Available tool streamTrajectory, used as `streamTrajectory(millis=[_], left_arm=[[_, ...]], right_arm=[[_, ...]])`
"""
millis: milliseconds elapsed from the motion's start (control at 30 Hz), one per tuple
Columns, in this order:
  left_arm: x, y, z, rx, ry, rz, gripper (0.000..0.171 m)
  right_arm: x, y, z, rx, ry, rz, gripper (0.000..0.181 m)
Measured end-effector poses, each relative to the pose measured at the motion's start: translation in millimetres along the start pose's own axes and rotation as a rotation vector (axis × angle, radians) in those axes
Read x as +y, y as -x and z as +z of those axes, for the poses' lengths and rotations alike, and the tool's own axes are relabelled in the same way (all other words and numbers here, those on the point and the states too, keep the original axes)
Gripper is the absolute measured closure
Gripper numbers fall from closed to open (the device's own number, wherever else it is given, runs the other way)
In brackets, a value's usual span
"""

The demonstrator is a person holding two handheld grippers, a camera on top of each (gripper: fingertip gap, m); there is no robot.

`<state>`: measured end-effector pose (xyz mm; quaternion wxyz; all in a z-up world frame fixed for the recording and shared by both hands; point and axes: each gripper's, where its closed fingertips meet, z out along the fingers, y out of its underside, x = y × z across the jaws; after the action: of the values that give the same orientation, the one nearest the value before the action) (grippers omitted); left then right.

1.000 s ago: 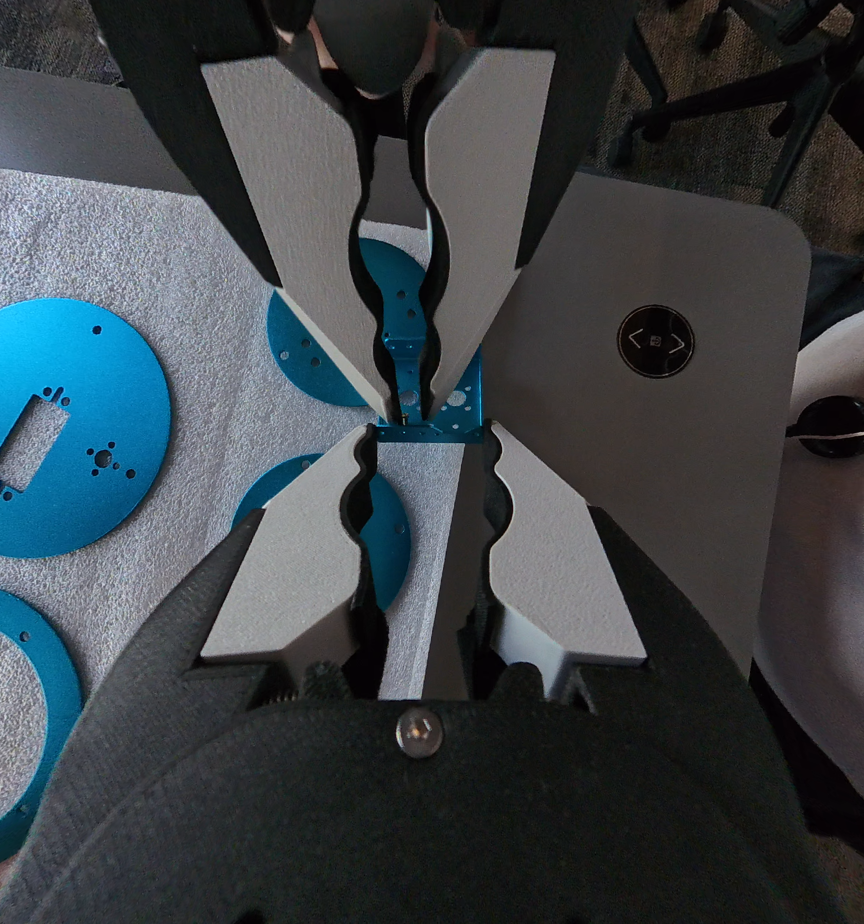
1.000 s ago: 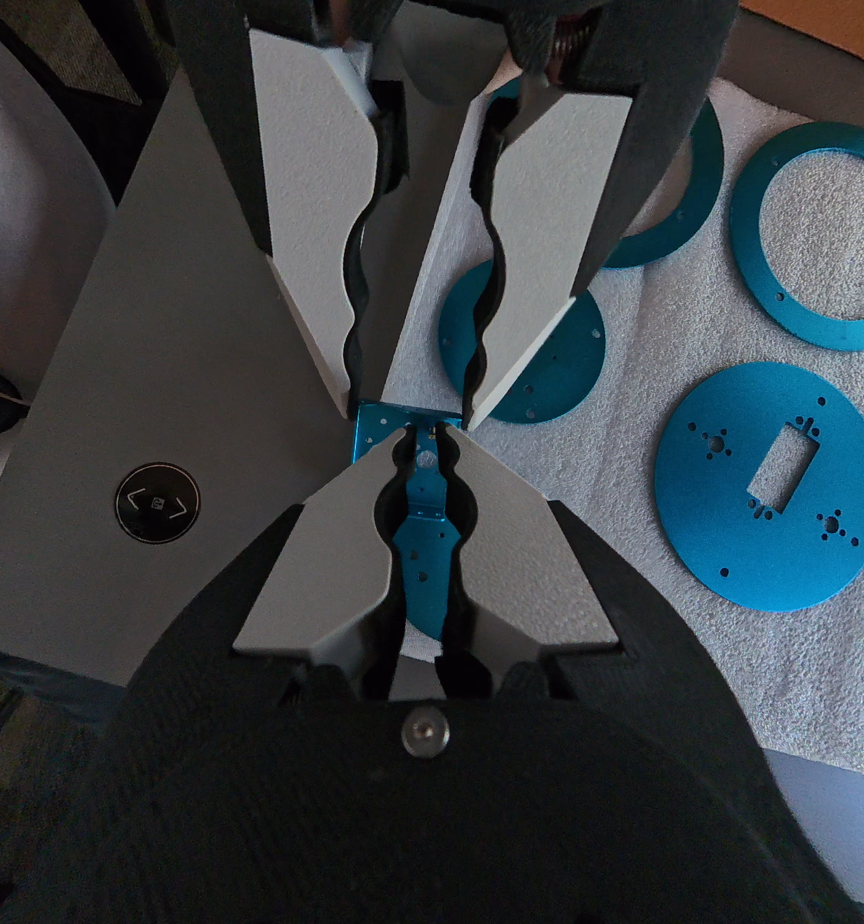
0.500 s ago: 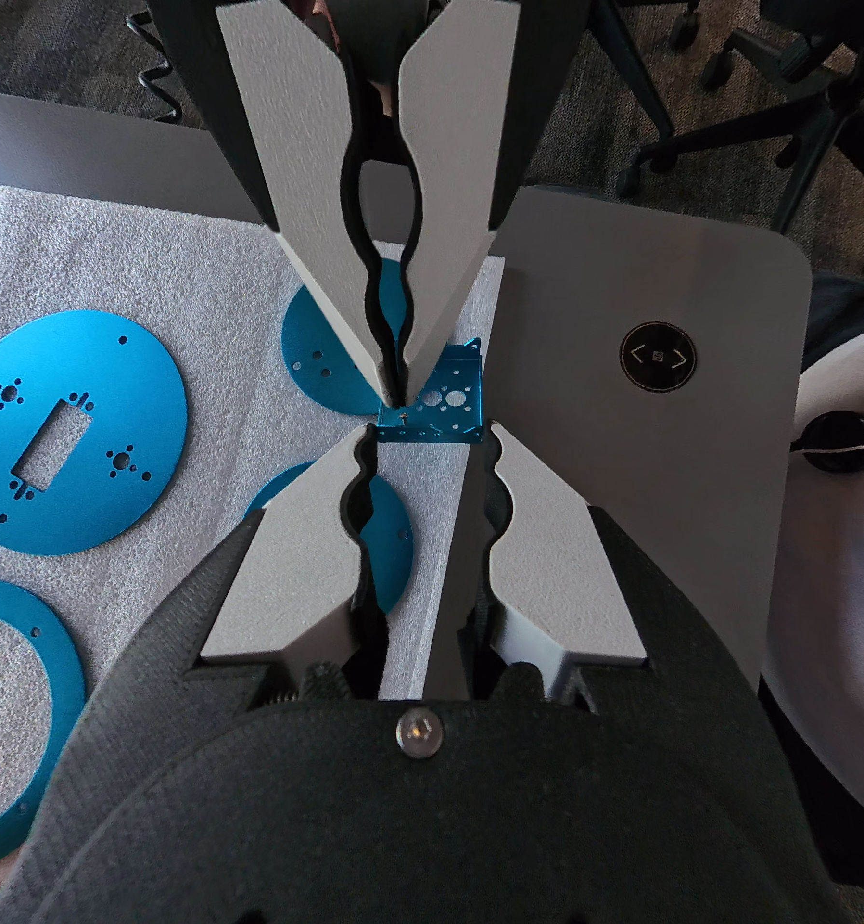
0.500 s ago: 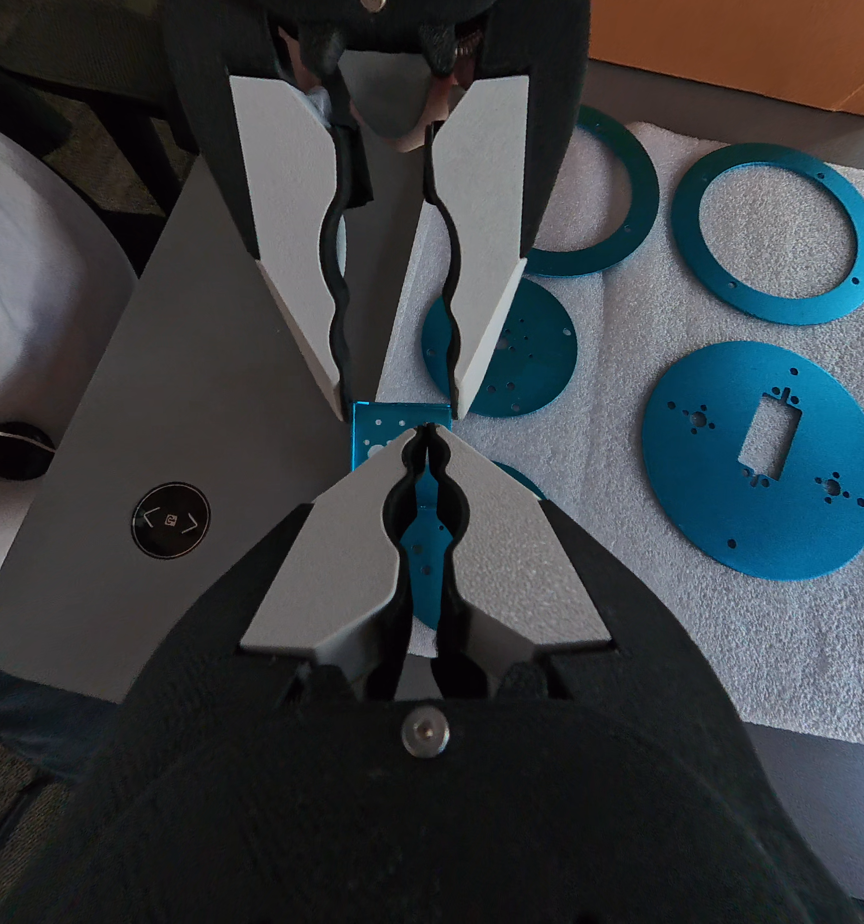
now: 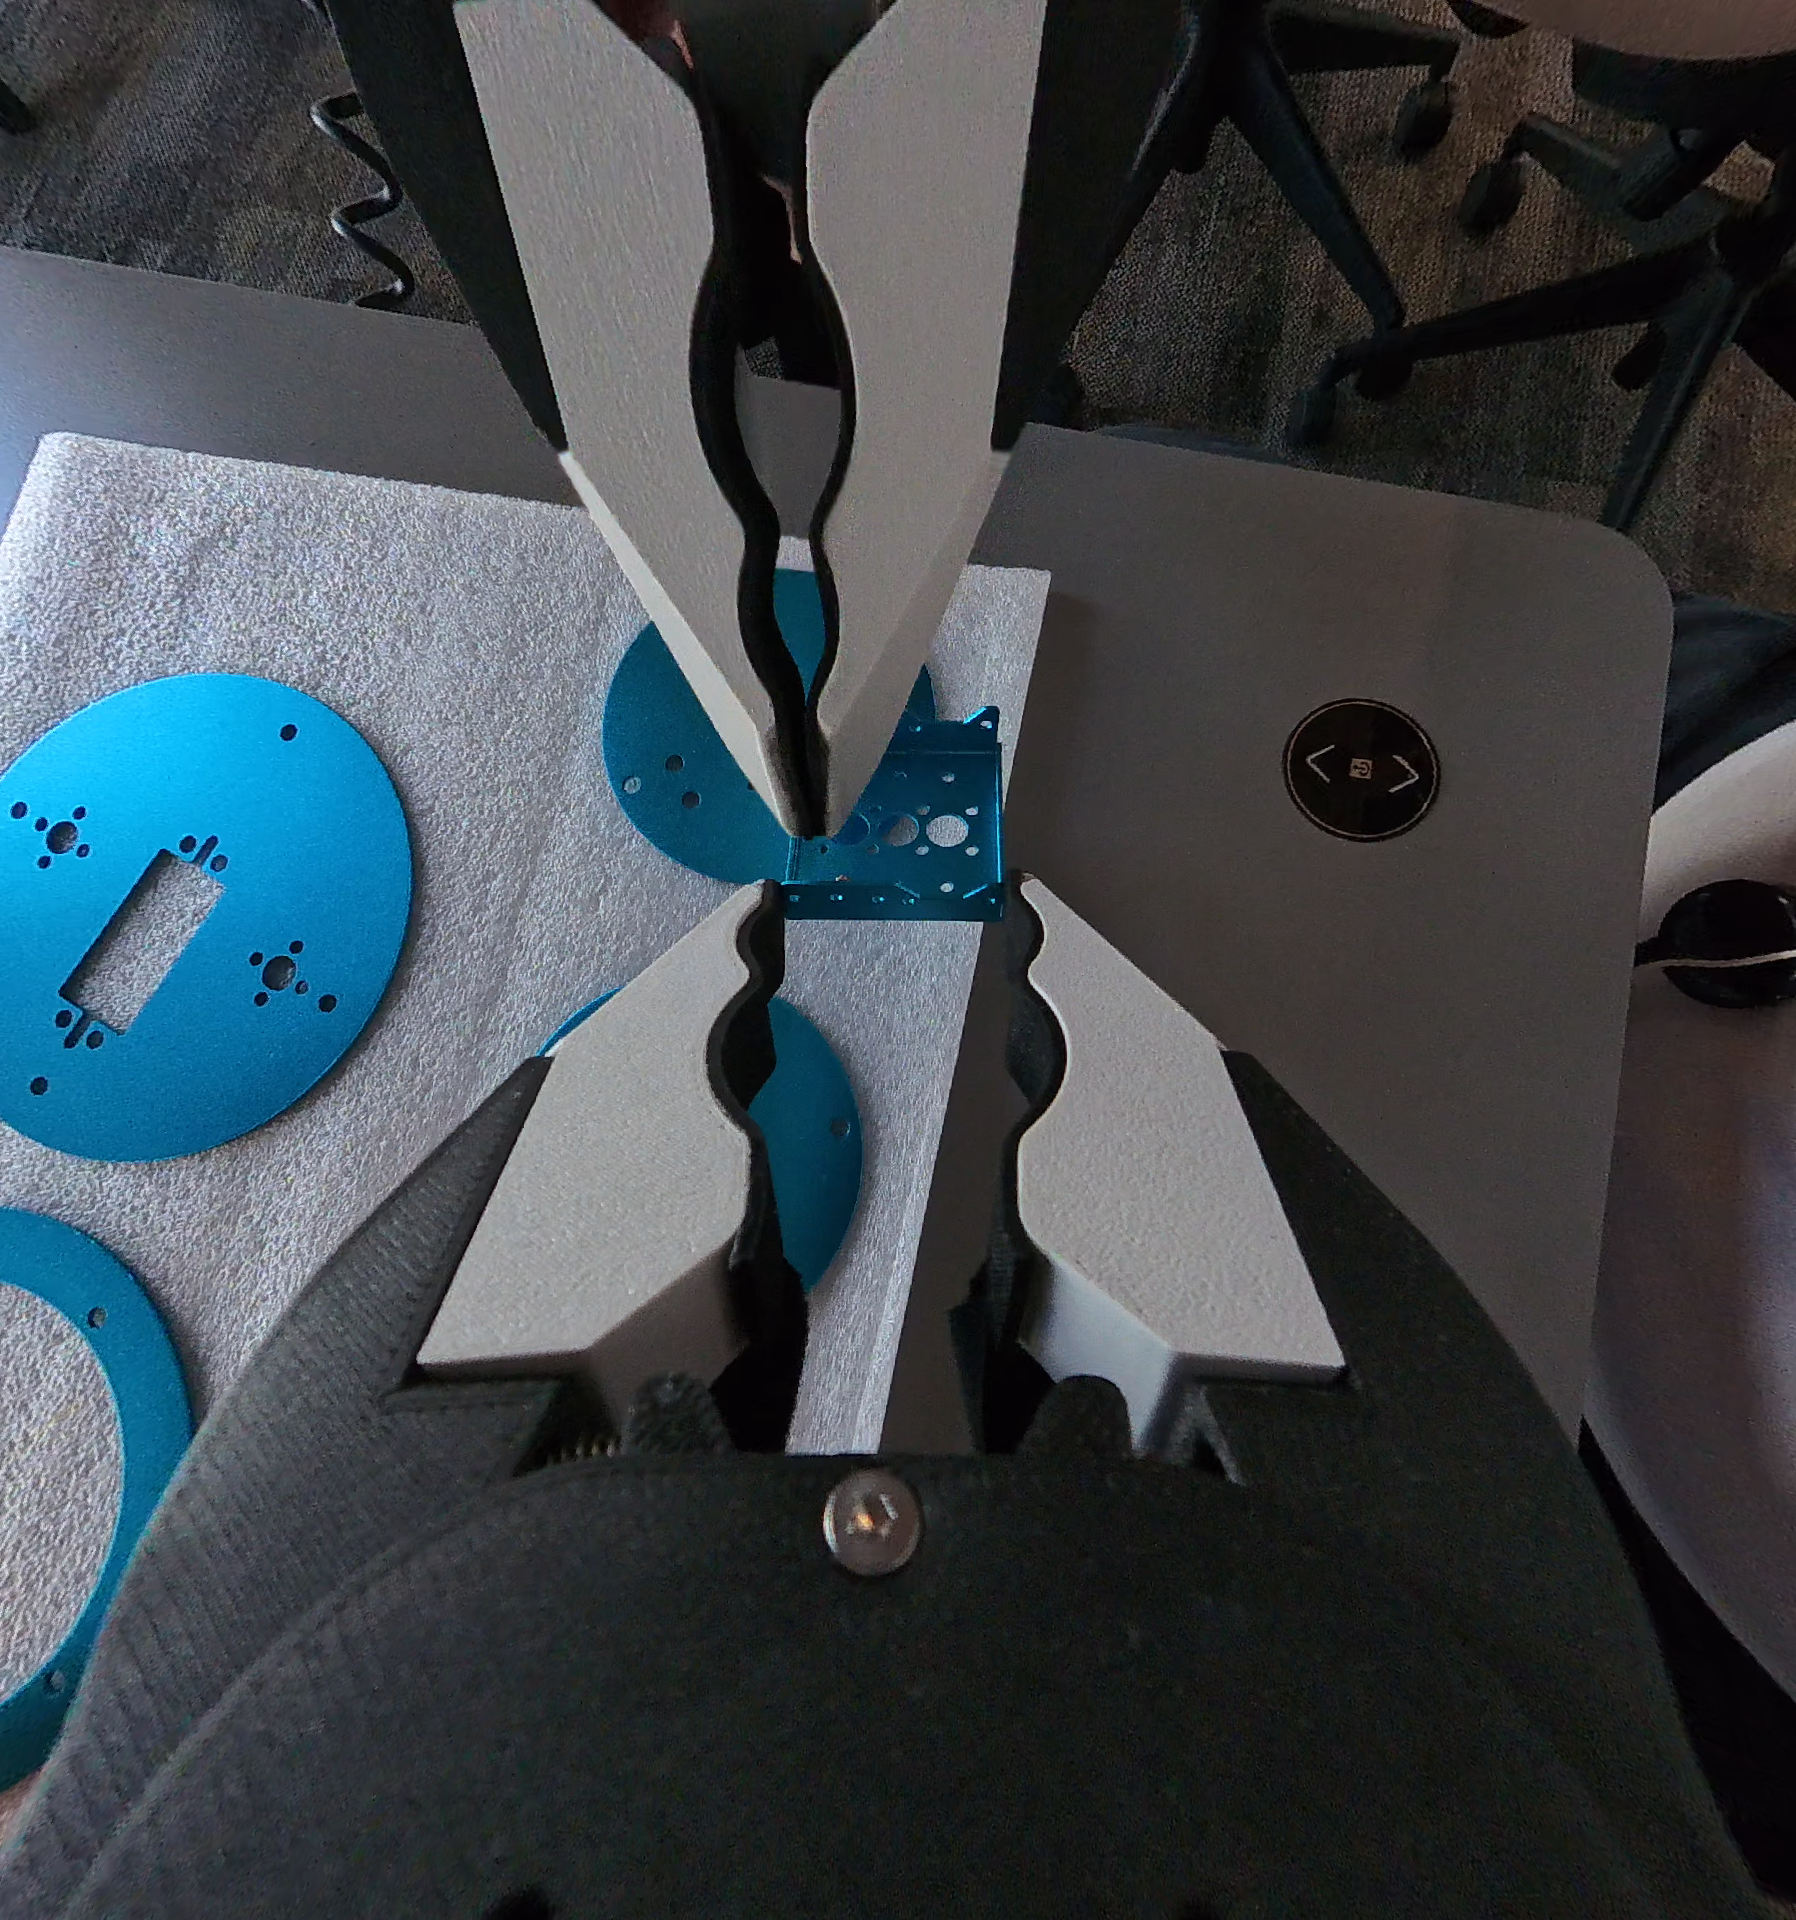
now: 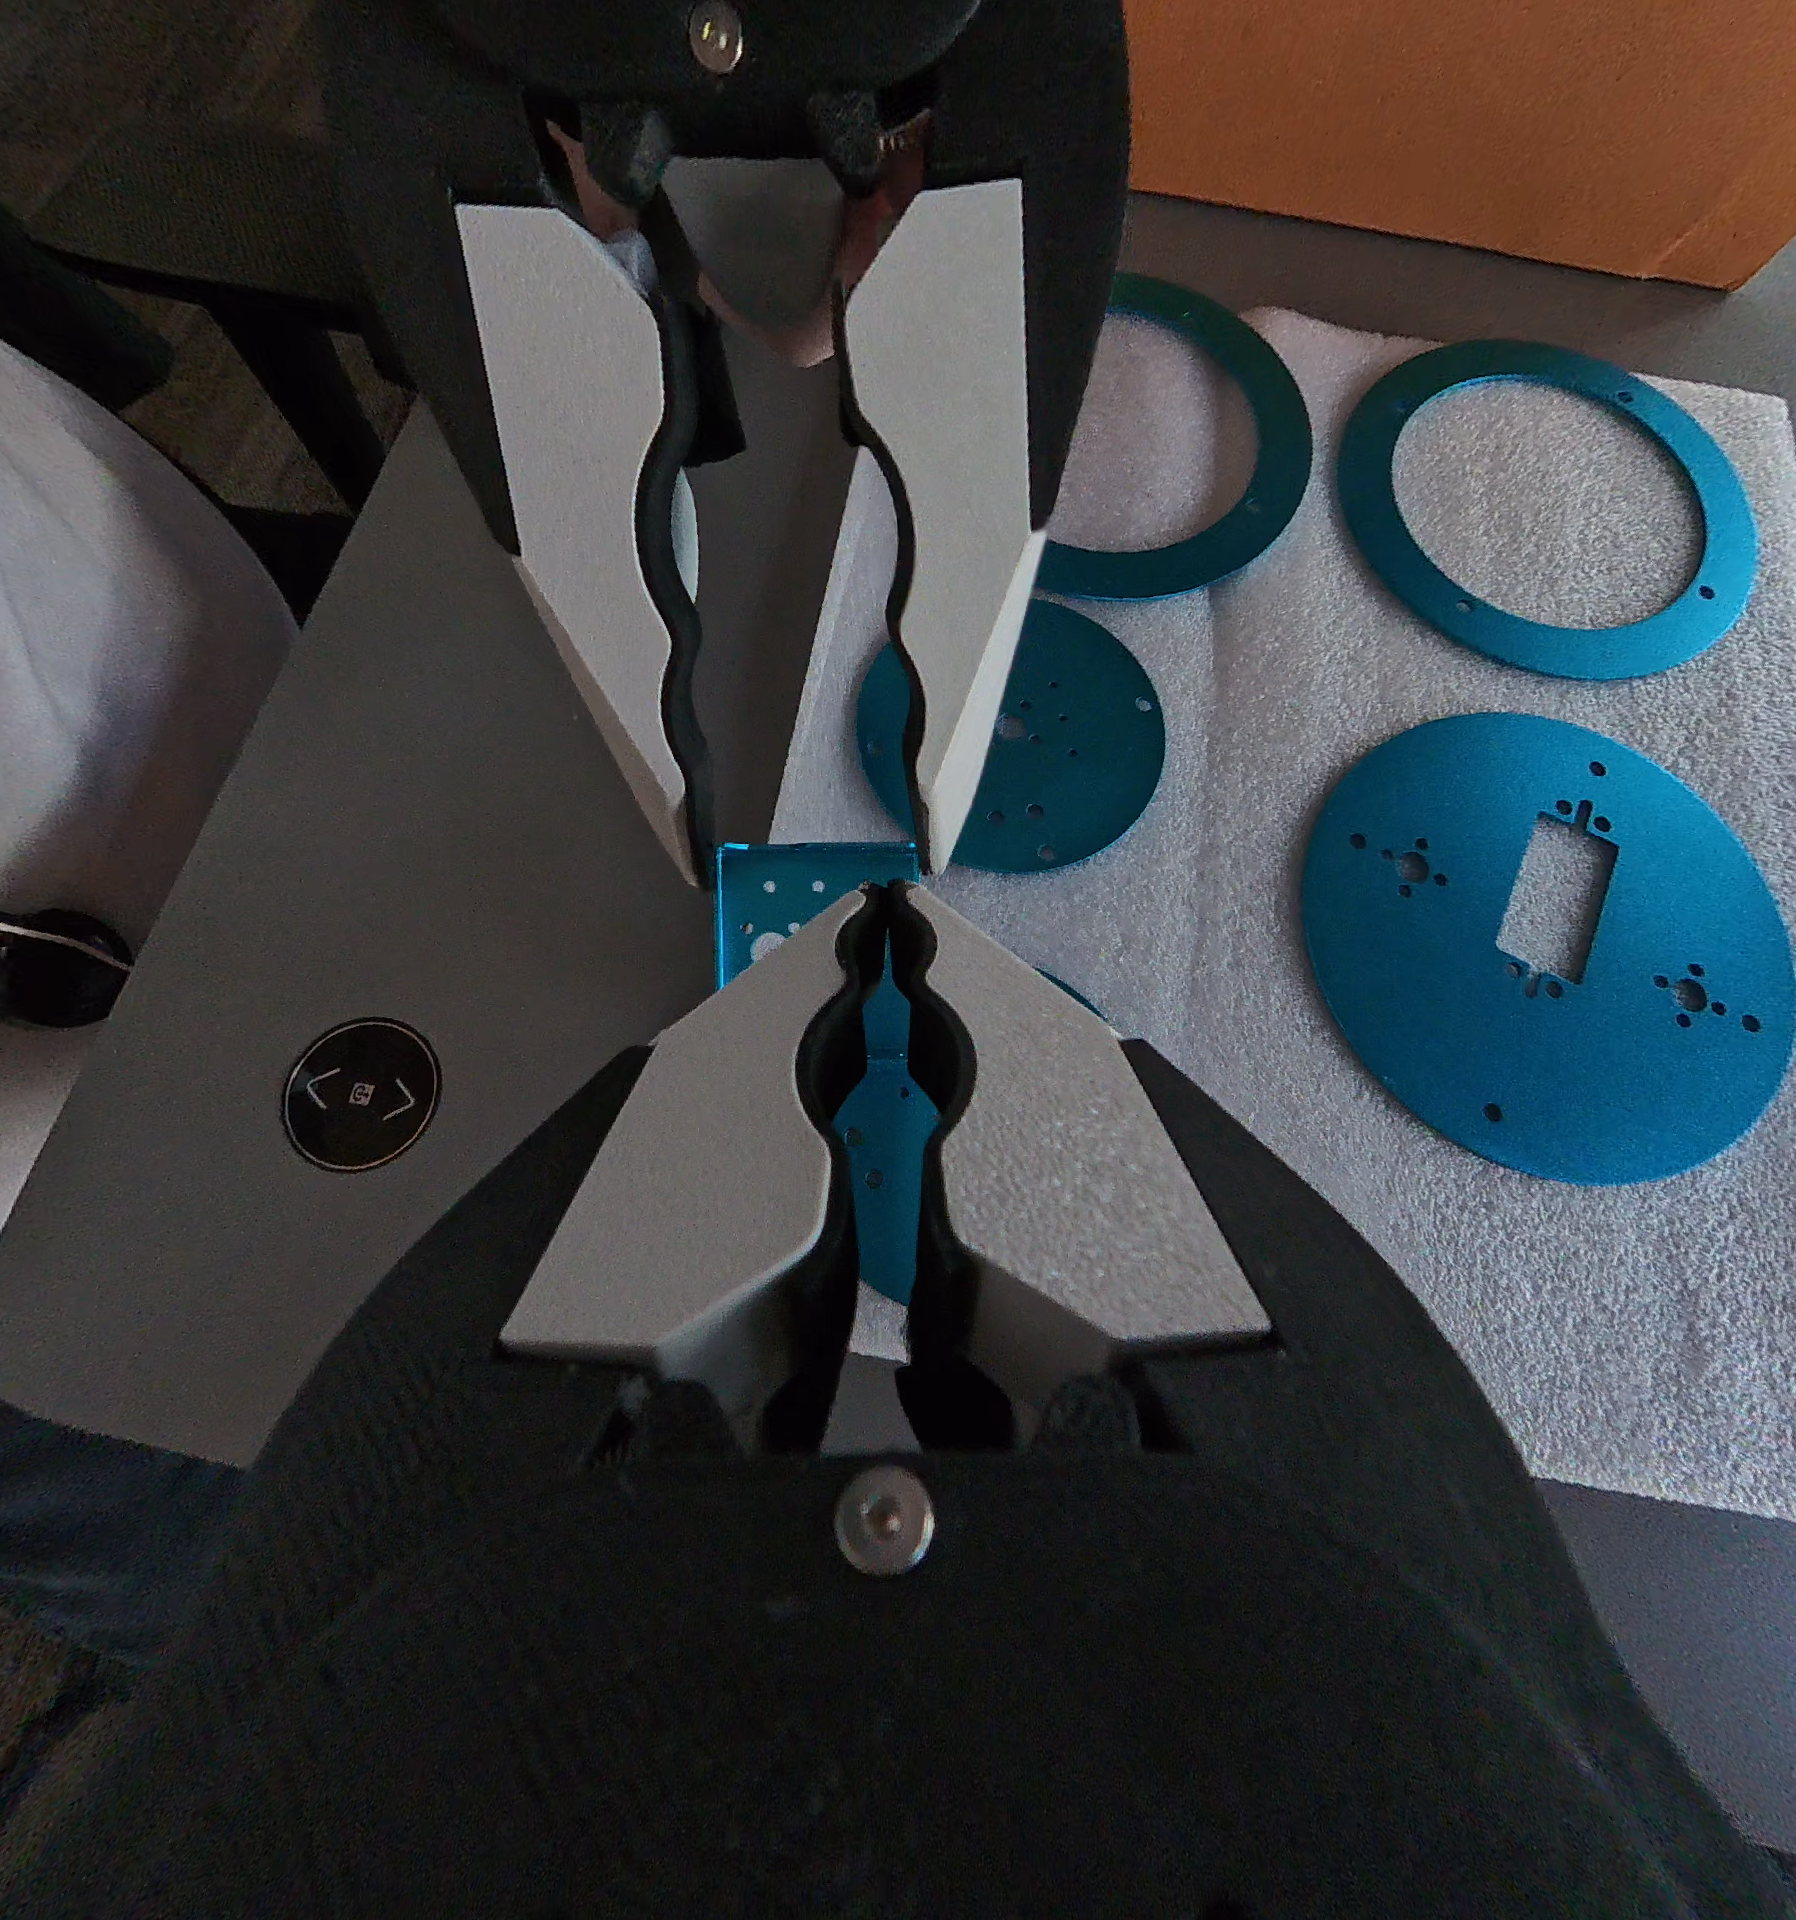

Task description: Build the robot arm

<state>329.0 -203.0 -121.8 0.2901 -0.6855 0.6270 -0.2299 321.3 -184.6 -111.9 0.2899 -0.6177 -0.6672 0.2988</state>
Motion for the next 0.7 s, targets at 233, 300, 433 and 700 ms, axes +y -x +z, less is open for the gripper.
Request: streamTrajectory(millis=[233, 300, 433, 700], left_arm=[[-5.8, 1.2, -3.1, -0.019, -0.029, 0.005, 0.131], [-6.7, 2.4, -3.4, -0.029, -0.043, -0.008, 0.130], [-9.8, 6.4, -2.2, -0.060, -0.087, -0.058, 0.130], [-22.4, 17.2, 6.9, -0.235, -0.151, -0.107, 0.131]], right_arm=[[-0.3, 4.9, 5.5, -0.003, 0.032, -0.036, 0.181], [-8.1, 1.3, -7.9, 0.044, -0.001, -0.044, 0.181], [-18.6, -3.3, -45.5, 0.173, -0.126, 0.005, 0.170], [13.6, -17.6, -63.4, 0.246, -0.477, 0.842, 0.152]])
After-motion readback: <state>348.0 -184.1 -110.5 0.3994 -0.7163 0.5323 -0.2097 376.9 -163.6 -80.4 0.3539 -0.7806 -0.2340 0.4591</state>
